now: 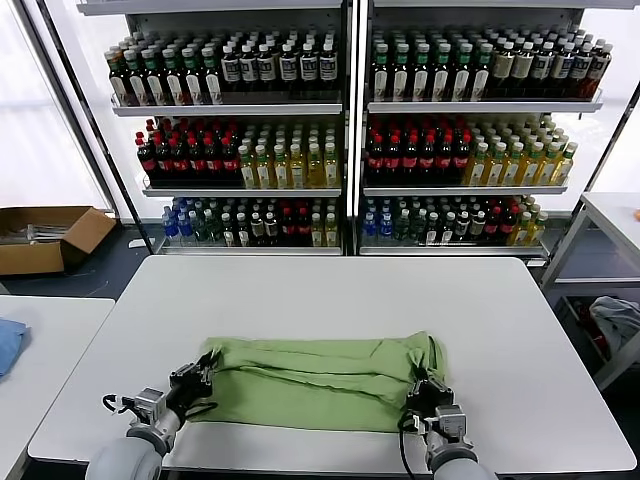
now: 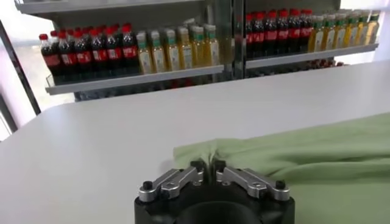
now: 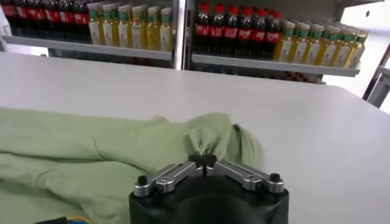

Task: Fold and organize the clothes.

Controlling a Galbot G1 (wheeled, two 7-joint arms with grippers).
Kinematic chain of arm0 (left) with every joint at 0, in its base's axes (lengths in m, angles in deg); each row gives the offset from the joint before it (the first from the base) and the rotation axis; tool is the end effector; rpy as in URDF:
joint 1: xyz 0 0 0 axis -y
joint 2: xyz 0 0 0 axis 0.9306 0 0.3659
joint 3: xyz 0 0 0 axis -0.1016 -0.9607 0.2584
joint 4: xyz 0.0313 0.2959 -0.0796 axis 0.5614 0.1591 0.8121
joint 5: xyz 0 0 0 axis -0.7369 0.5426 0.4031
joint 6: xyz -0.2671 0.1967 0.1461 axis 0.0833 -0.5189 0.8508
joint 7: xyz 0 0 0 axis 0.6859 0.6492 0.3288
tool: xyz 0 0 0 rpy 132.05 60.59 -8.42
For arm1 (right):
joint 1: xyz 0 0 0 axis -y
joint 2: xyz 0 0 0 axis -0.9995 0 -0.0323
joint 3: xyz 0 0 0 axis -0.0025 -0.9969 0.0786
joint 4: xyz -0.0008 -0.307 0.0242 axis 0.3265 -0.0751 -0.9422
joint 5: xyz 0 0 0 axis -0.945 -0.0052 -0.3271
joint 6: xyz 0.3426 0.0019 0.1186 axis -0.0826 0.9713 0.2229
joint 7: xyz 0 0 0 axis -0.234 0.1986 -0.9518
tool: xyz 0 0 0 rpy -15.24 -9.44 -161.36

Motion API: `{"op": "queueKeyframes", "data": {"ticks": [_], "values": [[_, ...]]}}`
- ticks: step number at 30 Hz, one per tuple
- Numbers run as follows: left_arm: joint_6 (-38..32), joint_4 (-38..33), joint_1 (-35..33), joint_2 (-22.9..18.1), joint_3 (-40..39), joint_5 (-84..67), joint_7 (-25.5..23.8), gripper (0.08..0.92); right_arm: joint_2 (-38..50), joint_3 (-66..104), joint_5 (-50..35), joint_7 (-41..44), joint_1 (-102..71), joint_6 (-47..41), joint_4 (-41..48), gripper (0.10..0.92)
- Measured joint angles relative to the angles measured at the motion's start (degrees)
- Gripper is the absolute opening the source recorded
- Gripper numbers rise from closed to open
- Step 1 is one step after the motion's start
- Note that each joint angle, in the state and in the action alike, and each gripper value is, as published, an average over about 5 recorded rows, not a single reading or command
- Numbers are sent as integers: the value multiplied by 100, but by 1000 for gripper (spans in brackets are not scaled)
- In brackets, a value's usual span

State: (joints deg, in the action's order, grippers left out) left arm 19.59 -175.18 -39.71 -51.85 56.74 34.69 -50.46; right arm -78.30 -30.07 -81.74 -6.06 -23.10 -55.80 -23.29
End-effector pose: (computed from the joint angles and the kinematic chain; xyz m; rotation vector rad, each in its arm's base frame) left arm 0.2715 0.0894 -0.2933 -0.2898 -2.7356 -0.1496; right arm 0.2379 0.0240 -0.2907 0.0114 -2.7015 0.1914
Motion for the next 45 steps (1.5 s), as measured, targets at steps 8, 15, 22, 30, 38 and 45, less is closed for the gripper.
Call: {"op": "queueKeyframes", "data": {"ticks": [8, 15, 22, 30, 38, 45], "values": [[-3, -175, -48, -84, 40, 72, 62, 453, -49, -13, 171, -120, -147, 69, 65, 376], [46, -389, -129, -158, 116, 79, 154, 661, -5, 134, 108, -134, -298, 55, -223, 585], [165, -639, -170, -267, 234, -30, 319, 813, 121, 455, -68, -130, -373, 40, -948, 763], [293, -573, -131, -468, 321, -294, 498, 823, 231, 561, -203, -114, -409, 90, -1633, 822], [386, -189, -1, -700, 310, -518, 560, 823, 307, 566, -228, -102, -508, 109, -1996, 823], [454, 16, 6, -788, 283, -654, 544, 823, 319, 540, -208, -84, -593, 171, -2096, 823]]}}
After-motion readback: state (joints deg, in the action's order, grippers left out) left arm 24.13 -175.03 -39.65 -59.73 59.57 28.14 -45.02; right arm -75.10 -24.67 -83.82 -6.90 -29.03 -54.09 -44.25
